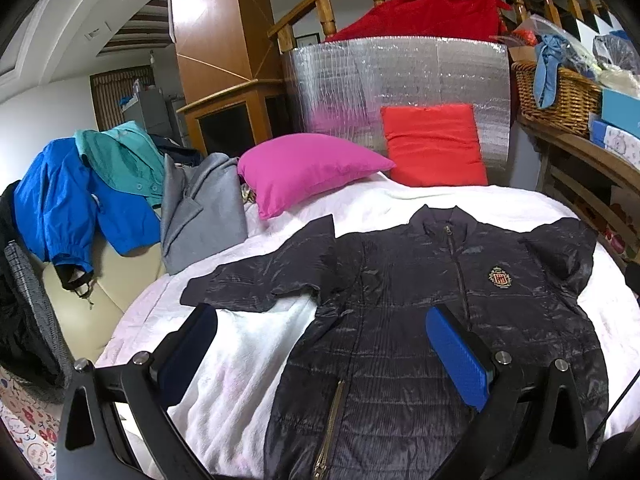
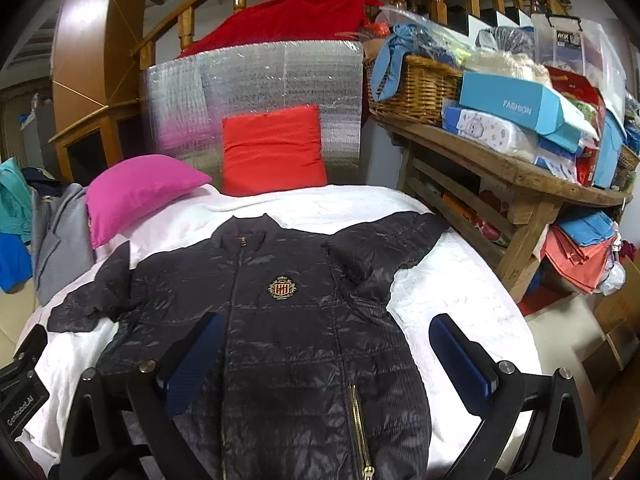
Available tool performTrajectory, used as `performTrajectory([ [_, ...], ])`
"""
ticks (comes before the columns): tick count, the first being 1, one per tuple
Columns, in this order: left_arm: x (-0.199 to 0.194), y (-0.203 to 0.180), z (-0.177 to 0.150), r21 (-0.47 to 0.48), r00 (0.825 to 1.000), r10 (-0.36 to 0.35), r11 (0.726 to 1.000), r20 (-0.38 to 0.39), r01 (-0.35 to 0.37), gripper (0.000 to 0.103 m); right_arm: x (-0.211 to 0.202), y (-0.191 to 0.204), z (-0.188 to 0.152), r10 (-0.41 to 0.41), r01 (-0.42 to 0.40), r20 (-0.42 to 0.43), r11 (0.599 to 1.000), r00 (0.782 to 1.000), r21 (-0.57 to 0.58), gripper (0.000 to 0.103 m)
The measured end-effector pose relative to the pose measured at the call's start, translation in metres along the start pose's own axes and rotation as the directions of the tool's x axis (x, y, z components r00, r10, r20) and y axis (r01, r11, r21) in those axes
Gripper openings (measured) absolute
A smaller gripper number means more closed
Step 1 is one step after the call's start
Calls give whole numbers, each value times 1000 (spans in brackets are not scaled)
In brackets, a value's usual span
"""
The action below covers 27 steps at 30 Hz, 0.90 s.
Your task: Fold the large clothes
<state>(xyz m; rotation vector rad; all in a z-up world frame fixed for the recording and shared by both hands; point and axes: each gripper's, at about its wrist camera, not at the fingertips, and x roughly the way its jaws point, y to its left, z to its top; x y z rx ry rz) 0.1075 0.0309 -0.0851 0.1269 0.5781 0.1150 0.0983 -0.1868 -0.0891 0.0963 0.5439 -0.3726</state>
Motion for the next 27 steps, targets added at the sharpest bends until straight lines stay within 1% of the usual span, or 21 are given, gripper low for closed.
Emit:
performTrajectory([
  [3, 28, -10, 4, 7, 1000, -17, 1000, -24, 18, 103, 31, -13, 9, 4, -4, -10, 1000, 1000, 22, 103],
  [4, 46, -17, 6, 14, 998, -36, 999, -49, 36, 103, 44, -21, 13, 23, -23, -10, 999, 1000, 42, 103],
  [5, 62, -23, 8, 21, 996, -54, 998, -75, 56, 103, 63, -36, 19, 59, -58, -16, 995, 998, 78, 103],
  [6, 80, -29, 8, 25, 991, -72, 997, -111, 75, 103, 82, -51, 24, 98, -94, -24, 989, 995, 114, 103],
  [7, 102, -36, 8, 22, 983, -94, 995, -158, 99, 103, 97, -63, 28, 132, -126, -31, 982, 991, 142, 103],
  [8, 126, -42, 6, 12, 970, -127, 991, -209, 132, 103, 123, -85, 33, 192, -181, -42, 965, 980, 191, 103],
  [9, 146, -48, 4, 3, 956, -149, 988, -253, 155, 103, 147, -107, 37, 234, -216, -50, 945, 971, 245, 103],
  [10, 168, -53, -1, -5, 940, -159, 986, -302, 165, 103, 168, -127, 39, 261, -235, -50, 924, 964, 301, 103],
  [11, 188, -58, -7, -16, 923, -164, 985, -349, 169, 103, 183, -143, 41, 271, -241, -44, 910, 962, 339, 103],
  [12, 203, -60, -12, -27, 911, -168, 985, -377, 171, 103, 206, -166, 42, 289, -250, -39, 881, 956, 401, 103],
  [13, 215, -64, -18, -35, 902, -162, 986, -400, 162, 103, 229, -189, 43, 309, -257, -37, 845, 950, 469, 103],
  [14, 225, -65, -25, -36, 897, -152, 988, -414, 150, 103, 244, -202, 43, 324, -261, -34, 815, 945, 518, 103],
  [15, 231, -66, -29, -32, 895, -143, 989, -422, 143, 103, 267, -224, 44, 343, -265, -25, 768, 939, 583, 103],
  [17, 243, -68, -33, -20, 887, -123, 992, -444, 128, 103, 295, -244, 46, 358, -264, -16, 717, 933, 645, 103],
  [18, 244, -68, -31, -15, 890, -120, 992, -439, 127, 103, 313, -256, 48, 354, -254, -9, 690, 935, 678, 103],
  [19, 244, -69, -28, -6, 898, -108, 993, -427, 117, 103, 328, -263, 51, 350, -245, -7, 670, 937, 701, 102],
  [21, 243, -69, -23, 10, 915, -79, 996, -396, 90, 103, 360, -274, 58, 360, -241, -5, 634, 933, 735, 98],
  [23, 243, -69, -22, 13, 926, -68, 997, -372, 78, 103, 387, -283, 61, 340, -201, -23, 609, 940, 767, 88],
  [24, 243, -69, -21, 13, 929, -67, 997, -364, 77, 103, 401, -287, 61, 326, -176, -40, 605, 945, 776, 87],
  [27, 244, -68, -18, 8, 941, -63, 998, -333, 69, 103, 435, -299, 63, 273, -102, -83, 600, 958, 793, 73],
])
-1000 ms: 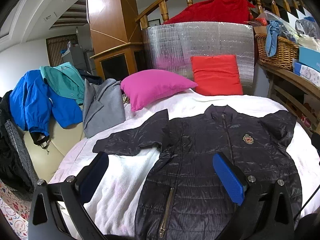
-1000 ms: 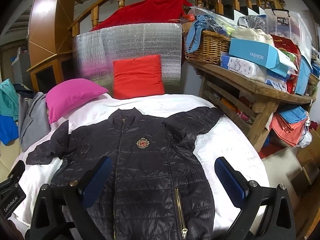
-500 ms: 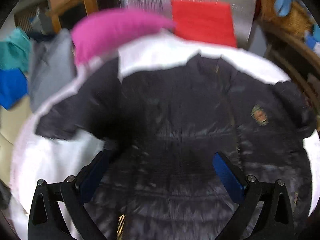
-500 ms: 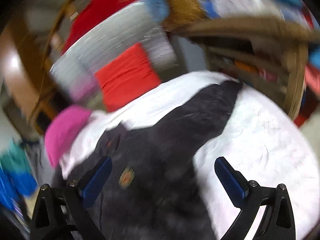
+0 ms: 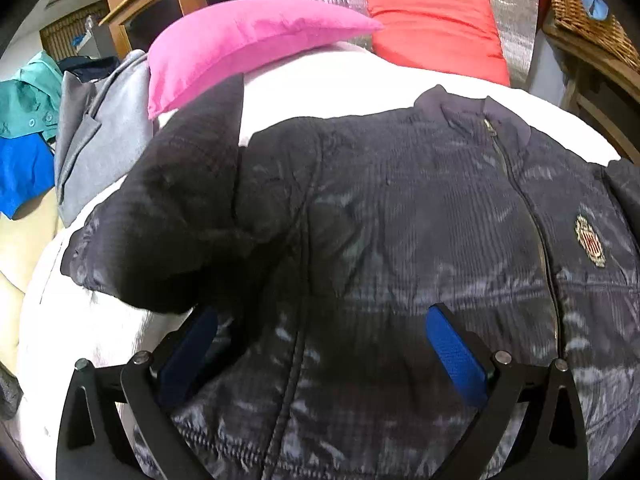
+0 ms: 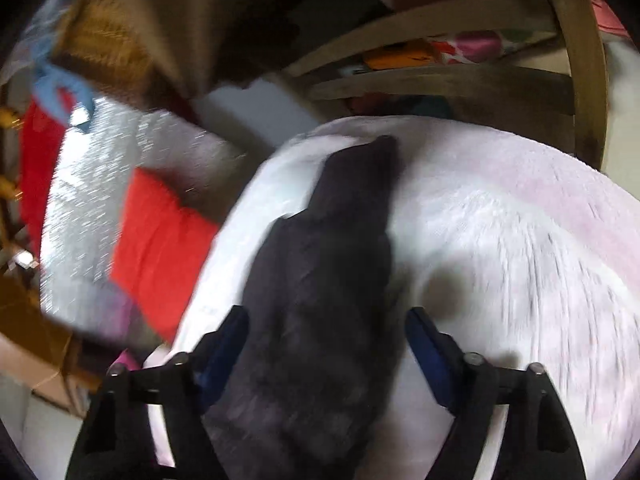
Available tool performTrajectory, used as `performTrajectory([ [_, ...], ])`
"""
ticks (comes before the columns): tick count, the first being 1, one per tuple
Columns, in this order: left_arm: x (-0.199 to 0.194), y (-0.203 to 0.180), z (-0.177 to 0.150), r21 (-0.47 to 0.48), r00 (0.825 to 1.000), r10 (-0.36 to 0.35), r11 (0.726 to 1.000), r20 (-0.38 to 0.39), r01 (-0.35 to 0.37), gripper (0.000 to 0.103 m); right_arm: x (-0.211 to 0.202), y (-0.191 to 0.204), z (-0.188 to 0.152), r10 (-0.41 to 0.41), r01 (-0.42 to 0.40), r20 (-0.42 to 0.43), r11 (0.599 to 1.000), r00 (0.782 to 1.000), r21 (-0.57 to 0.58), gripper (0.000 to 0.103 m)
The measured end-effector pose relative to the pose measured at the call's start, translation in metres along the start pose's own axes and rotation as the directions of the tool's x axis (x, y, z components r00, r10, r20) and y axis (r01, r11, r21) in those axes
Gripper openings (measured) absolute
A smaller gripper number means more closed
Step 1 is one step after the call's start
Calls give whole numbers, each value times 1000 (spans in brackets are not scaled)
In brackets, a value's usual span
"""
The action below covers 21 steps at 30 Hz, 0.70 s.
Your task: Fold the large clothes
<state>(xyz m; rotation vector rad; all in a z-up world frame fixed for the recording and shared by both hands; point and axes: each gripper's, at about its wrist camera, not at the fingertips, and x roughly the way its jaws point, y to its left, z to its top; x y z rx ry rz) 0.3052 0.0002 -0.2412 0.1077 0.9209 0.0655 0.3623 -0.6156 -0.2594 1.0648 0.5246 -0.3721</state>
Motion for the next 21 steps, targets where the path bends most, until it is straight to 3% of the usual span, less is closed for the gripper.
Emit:
performTrajectory([
  [3, 1, 4, 1, 2, 999, 12, 1000, 32, -12, 103, 17, -7, 14, -6, 5, 25, 1000, 1000, 20, 54],
  [5, 1, 3, 5, 3, 999, 14, 1000, 48, -14, 103, 25, -5, 18, -9, 9, 21, 1000, 1000, -7, 34],
  [8, 0, 3, 7, 0, 997, 13, 1000, 77, -13, 103, 26, 1, 17, -18, 19, 21, 998, 1000, -59, 18],
  [11, -5, 4, 9, 0, 994, 29, 1000, 104, -29, 103, 7, 9, 6, 57, -53, 47, 994, 997, -91, 14],
  [17, -26, 14, 10, -42, 987, 32, 999, 155, -26, 103, -46, 62, -28, 179, -165, 48, 965, 983, -206, 12],
  [21, -40, 24, 12, -64, 979, 47, 997, 199, -34, 103, -87, 109, -74, 253, -240, 11, 930, 967, -280, 12],
])
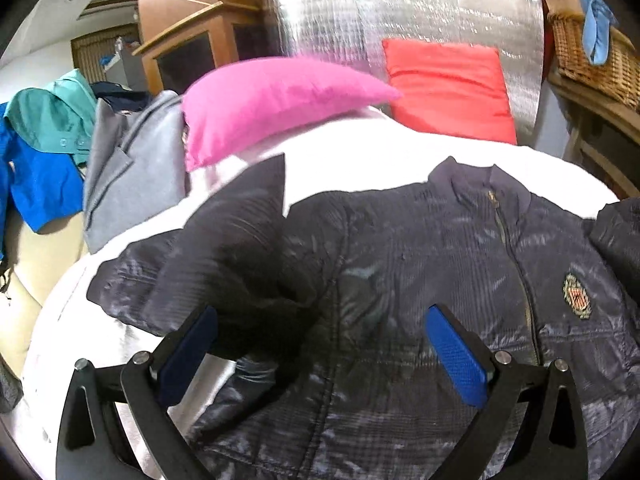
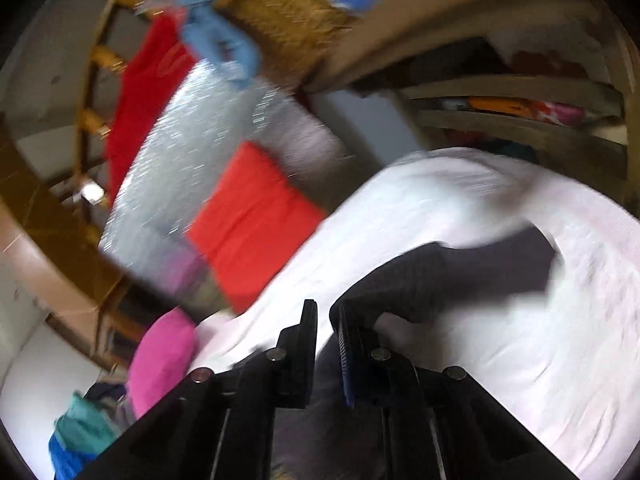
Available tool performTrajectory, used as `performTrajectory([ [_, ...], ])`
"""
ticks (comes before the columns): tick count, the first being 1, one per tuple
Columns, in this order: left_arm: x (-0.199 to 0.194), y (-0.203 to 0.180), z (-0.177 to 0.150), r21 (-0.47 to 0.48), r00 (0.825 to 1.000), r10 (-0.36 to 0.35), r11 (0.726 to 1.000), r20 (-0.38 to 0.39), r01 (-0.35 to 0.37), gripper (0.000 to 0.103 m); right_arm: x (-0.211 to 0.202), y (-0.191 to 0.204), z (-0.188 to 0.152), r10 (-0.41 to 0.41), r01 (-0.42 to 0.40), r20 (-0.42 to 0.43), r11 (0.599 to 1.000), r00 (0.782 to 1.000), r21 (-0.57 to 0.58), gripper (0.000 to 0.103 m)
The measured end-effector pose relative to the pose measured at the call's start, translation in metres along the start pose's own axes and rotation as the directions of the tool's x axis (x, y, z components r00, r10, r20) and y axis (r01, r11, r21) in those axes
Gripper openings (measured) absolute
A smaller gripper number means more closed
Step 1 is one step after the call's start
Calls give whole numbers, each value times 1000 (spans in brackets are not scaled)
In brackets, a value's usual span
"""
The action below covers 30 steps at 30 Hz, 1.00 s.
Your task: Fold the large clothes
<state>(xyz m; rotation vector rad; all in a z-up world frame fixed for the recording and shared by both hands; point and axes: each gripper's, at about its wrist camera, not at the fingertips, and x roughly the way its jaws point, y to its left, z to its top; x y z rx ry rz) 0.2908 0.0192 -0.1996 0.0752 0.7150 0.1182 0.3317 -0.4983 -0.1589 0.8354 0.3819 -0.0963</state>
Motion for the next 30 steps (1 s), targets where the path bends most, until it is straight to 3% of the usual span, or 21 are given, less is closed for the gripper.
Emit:
performTrajectory([
  [5, -16, 21, 3, -44, 999, 20, 999, 44, -18, 103, -9, 68, -50, 103, -109, -83, 992, 991, -70, 12],
  [9, -23, 44, 3, -72, 995, 63, 996, 75, -57, 103, -6, 123, -111, 175, -198, -181, 974, 968, -114, 12],
  [12, -24, 59, -1, -105, 996, 77, 992, 53, -71, 103, -8, 134, -140, 185, -206, -197, 974, 963, -93, 13],
  [13, -23, 63, -3, -116, 996, 71, 991, 45, -66, 103, -8, 129, -139, 165, -182, -195, 981, 967, -72, 16],
  [15, -22, 70, -5, -142, 999, 47, 989, 23, -43, 103, -9, 108, -134, 130, -135, -194, 991, 972, -14, 38],
  [16, -21, 71, -6, -146, 999, 43, 989, 20, -39, 103, -11, 88, -125, 122, -118, -186, 992, 975, 36, 70],
  [17, -20, 71, -5, -145, 999, 45, 989, 20, -42, 103, -15, 70, -117, 111, -100, -172, 992, 979, 73, 89],
  [20, -14, 63, -5, -126, 999, 46, 991, 15, -44, 103, -34, 4, -88, 20, -13, -36, 979, 999, 204, 89],
  [22, -9, 53, -3, -107, 999, 34, 994, 3, -34, 103, -35, -36, -69, -20, 27, -26, 958, 999, 286, 89],
  [24, -2, 39, -1, -77, 1000, 22, 997, -12, -23, 103, -26, -74, -56, 0, 12, -30, 916, 1000, 400, 89],
  [27, 4, 21, 0, -25, 999, 34, 999, -12, -34, 103, -2, -105, -41, 40, -9, -54, 878, 998, 478, 89],
  [30, 8, 10, -2, 20, 999, 54, 998, -4, -54, 103, 26, -112, -33, 84, -36, -80, 881, 993, 472, 89],
])
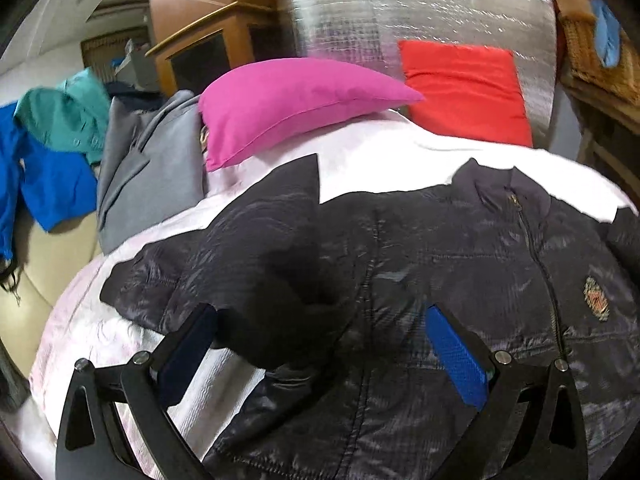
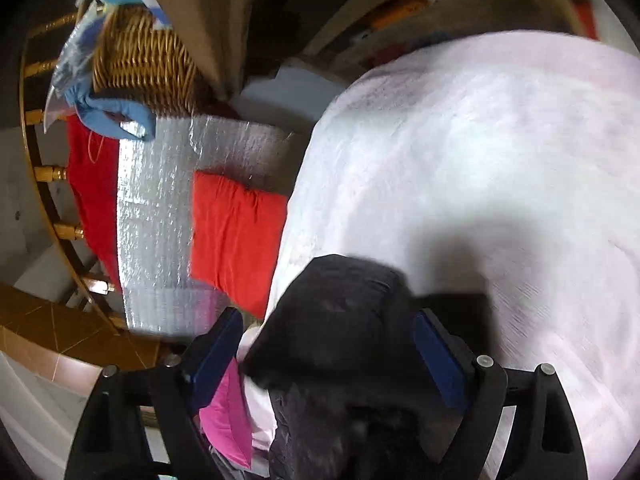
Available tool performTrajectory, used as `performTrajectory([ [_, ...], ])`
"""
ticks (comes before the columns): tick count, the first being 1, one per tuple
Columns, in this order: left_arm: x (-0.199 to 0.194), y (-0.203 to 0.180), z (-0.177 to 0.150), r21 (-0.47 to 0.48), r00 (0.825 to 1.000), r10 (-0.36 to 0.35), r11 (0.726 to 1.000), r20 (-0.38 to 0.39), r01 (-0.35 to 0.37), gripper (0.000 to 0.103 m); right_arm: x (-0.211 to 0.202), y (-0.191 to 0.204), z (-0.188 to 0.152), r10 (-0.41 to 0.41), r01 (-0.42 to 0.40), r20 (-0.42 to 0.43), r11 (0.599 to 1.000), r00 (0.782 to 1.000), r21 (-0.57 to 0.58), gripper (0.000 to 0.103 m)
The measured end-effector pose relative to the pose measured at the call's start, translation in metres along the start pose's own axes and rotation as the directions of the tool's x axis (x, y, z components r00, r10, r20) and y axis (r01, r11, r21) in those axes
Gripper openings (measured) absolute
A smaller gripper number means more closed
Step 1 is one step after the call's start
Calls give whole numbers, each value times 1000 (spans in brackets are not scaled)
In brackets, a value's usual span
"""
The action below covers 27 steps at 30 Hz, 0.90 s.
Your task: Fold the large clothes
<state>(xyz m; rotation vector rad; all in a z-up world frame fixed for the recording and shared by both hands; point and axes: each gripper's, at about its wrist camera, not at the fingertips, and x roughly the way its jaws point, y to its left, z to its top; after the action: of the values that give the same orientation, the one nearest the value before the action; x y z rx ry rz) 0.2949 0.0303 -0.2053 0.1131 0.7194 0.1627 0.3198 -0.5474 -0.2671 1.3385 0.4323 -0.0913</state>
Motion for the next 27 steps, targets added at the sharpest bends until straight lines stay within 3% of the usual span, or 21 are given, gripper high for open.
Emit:
performTrajectory([
  [3, 2, -3, 0, 9, 1000, 9, 1000, -4, -9, 103, 39, -3, 2, -59, 60, -75, 998, 995, 5, 90],
  [5, 2, -2, 1, -2, 1000, 8, 1000, -6, -8, 103, 56, -4, -4, -54, 55, -108, 998, 993, 4, 88],
  [6, 1, -1, 2, -7, 1000, 6, 1000, -6, -6, 103, 65, 3, -12, -72, 67, -139, 997, 988, -40, 83],
  [8, -2, 2, 4, -19, 1000, -2, 1000, -4, 2, 103, 73, 25, -36, -137, 108, -155, 977, 978, -185, 62],
  [10, -5, 7, 4, -32, 1000, -5, 999, 5, 5, 103, 74, 42, -54, -161, 115, -159, 957, 974, -265, 50],
  [13, -11, 15, 5, -54, 1000, -7, 999, 17, 8, 103, 67, 82, -96, -126, 52, -177, 925, 976, -376, 44],
  [16, -18, 27, 6, -83, 999, -3, 997, 37, 6, 103, 63, 125, -148, -120, -6, -224, 870, 967, -493, 45],
  [18, -22, 36, 6, -99, 999, 3, 995, 47, 2, 103, 59, 145, -192, -127, -66, -302, 829, 945, -555, 57],
  [20, -24, 46, 5, -115, 999, 7, 993, 44, -2, 103, 55, 158, -226, -115, -134, -381, 812, 917, -568, 77],
  [24, -25, 66, 1, -171, 1000, -1, 985, 20, 5, 103, 35, 175, -272, 17, -341, -552, 803, 834, -490, 78],
  [26, -26, 72, 0, -191, 1000, -11, 981, 18, 14, 103, 12, 173, -278, 79, -408, -567, 775, 820, -483, 81],
  [27, -27, 73, 0, -199, 1000, -22, 980, 20, 26, 103, 0, 172, -279, 98, -419, -547, 758, 831, -500, 82],
])
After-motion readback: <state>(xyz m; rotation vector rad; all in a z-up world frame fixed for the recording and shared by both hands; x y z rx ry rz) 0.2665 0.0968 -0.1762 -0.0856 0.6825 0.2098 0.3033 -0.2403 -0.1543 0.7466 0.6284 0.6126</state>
